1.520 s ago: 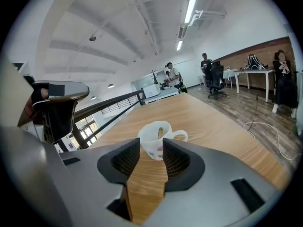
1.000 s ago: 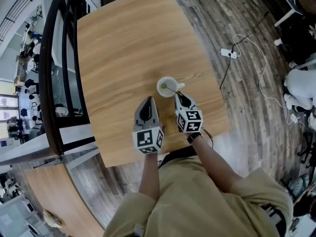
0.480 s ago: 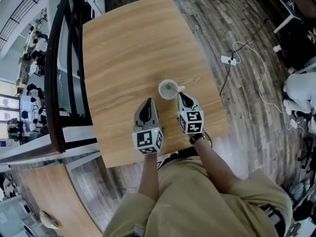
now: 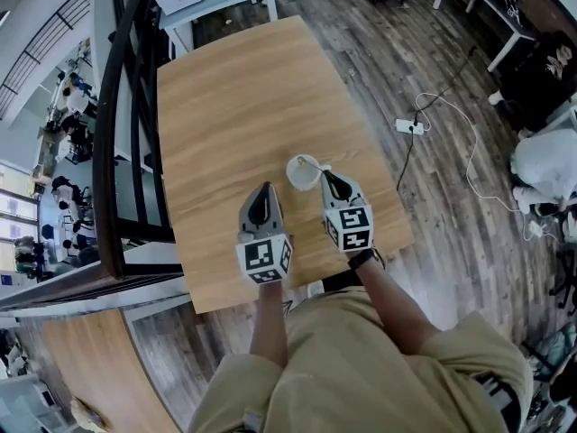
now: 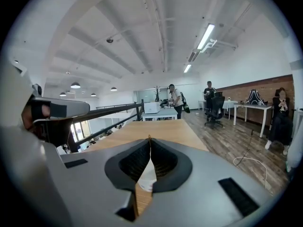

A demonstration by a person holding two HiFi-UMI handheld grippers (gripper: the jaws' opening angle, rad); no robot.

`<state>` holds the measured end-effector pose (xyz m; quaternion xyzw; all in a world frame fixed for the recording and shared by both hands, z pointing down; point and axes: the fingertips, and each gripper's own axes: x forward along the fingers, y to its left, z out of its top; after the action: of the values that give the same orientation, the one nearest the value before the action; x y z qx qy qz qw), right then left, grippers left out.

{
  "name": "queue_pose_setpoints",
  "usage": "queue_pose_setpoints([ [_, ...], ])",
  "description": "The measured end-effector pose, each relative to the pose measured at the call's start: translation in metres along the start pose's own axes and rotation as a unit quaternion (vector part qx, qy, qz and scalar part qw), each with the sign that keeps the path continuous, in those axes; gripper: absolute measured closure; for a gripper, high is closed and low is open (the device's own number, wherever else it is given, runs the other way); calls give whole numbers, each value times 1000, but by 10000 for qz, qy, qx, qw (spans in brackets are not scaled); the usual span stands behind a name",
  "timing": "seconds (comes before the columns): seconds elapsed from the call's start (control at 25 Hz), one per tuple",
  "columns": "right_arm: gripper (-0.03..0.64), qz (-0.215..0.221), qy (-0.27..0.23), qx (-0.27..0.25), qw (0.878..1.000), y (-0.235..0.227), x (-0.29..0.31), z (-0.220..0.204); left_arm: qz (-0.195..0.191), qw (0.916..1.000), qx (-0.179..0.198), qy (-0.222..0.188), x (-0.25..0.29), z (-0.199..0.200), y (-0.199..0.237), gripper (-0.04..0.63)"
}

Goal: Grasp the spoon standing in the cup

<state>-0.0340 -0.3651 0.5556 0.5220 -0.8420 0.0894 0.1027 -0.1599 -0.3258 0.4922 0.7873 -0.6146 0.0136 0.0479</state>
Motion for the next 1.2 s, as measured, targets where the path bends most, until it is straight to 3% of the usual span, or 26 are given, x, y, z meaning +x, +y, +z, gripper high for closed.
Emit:
queue_pose_setpoints([
  [0.32, 600, -113, -764, -240, 9967, 5, -50, 78, 108, 9990, 285, -336, -25, 44, 0, 594],
  [0.68, 600, -193, -1701, -295, 9848, 15, -106, 154, 89, 9960, 514, -731, -55, 102, -16, 594],
  [1.2, 600, -156, -1994, -514, 9784, 27, -136, 176, 93, 9936, 483, -1020, -77, 127, -29, 594],
])
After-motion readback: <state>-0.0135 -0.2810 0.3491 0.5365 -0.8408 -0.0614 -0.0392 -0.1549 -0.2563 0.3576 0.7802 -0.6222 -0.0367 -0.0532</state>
